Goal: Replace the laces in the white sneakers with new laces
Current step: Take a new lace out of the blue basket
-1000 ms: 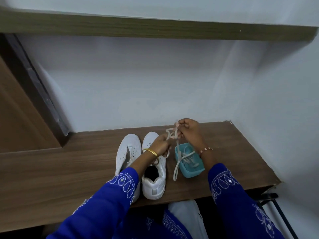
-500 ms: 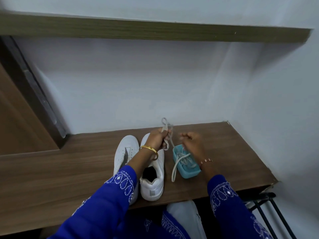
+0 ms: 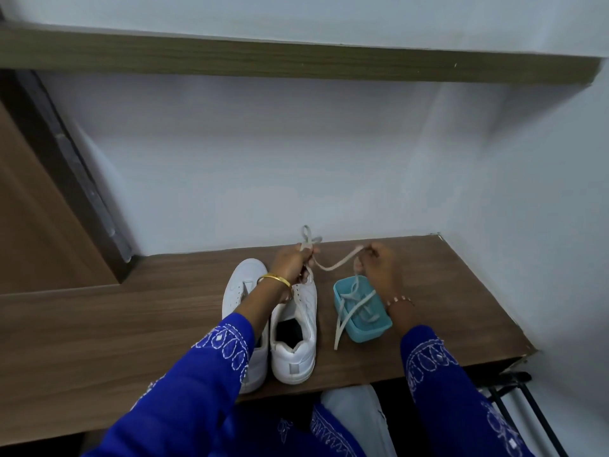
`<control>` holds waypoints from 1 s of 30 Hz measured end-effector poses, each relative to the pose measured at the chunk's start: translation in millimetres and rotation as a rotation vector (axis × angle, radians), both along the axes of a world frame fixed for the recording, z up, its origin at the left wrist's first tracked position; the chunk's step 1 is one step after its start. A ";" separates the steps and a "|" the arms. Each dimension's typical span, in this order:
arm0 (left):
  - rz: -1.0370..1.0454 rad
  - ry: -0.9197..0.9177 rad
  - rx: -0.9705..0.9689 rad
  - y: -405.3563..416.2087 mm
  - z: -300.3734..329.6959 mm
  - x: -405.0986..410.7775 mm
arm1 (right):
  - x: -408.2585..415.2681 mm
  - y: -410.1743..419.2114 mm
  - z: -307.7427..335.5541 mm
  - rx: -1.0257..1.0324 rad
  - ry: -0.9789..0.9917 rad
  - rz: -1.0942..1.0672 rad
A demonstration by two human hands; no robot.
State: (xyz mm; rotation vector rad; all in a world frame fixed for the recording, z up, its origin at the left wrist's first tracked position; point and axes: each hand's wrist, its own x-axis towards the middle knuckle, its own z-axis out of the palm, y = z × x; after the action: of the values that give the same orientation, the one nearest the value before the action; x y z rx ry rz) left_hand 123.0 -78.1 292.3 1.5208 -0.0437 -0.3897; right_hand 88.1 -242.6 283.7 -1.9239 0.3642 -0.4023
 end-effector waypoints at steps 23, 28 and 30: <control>0.036 -0.010 -0.119 -11.5 -7.2 -5.2 | -7.1 20.7 23.4 0.288 0.097 0.129; 0.026 0.074 -0.374 -3.3 12.0 -1.2 | -18.7 34.4 -10.0 0.162 0.297 0.288; 0.031 0.079 -0.393 0.9 14.6 -0.1 | -19.6 39.8 -10.7 0.147 0.295 0.304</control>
State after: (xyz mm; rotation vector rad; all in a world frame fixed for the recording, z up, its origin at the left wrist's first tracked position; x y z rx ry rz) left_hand 122.9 -77.2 306.9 1.1169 -0.0324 -0.3908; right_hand 68.5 -202.8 273.0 -1.8581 0.2765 0.1072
